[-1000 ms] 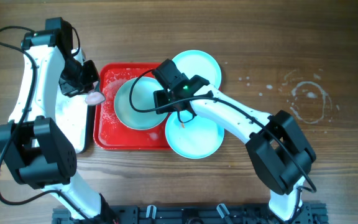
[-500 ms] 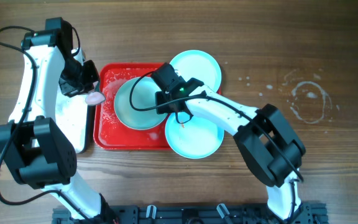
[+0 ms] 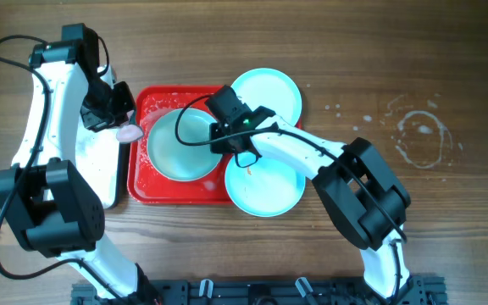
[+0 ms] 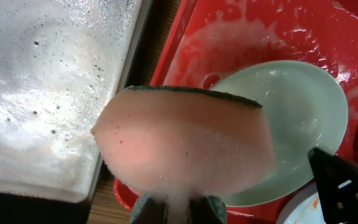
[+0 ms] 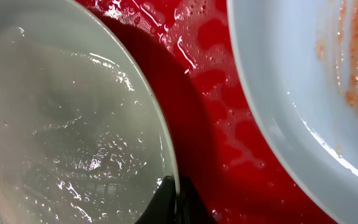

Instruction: Clean dirty plates on tray and stack at the side

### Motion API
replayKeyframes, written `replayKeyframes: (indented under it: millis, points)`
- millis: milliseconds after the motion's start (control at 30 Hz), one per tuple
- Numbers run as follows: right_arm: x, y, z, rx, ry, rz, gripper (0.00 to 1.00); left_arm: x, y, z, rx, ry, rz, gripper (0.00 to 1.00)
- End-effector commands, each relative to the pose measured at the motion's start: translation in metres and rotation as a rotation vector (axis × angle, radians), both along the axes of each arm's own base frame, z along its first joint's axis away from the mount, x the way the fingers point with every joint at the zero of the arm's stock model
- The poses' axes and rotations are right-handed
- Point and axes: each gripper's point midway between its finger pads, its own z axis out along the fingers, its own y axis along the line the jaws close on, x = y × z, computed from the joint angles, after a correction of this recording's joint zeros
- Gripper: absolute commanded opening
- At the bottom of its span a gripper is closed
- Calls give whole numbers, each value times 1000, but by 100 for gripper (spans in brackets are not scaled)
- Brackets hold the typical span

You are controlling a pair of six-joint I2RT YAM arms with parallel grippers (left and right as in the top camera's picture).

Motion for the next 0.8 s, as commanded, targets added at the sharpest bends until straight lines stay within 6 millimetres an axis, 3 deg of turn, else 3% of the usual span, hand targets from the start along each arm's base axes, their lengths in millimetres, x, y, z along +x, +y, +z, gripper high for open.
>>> replayKeyframes:
  millis: [0, 100, 200, 267, 367, 500, 633, 767]
  points:
    - [15, -11, 56, -22, -140, -5, 4, 5, 1, 10, 2, -35, 14, 4]
    - [24, -43, 131, -98, -338, -39, 4, 5, -5, 11, -33, -39, 12, 4]
    - [28, -69, 183, -205, -515, -36, 4, 5, -8, 11, -46, -40, 8, 4]
    - [27, -80, 199, -324, -605, -40, 4, 4, -3, 11, -43, -35, 22, 4]
    - [17, -82, 217, -527, -744, -23, 4, -6, 19, 14, -45, -17, 87, 4]
    - [5, -62, 235, -652, -886, 15, 4, -20, 53, 35, -45, -56, 191, 4]
    - [7, -43, 226, -746, -950, 44, 4, -27, 69, 48, -34, -90, 240, 4]
    - [16, -38, 218, -1002, -1030, 42, 4, -26, 69, 48, -32, -96, 240, 4]
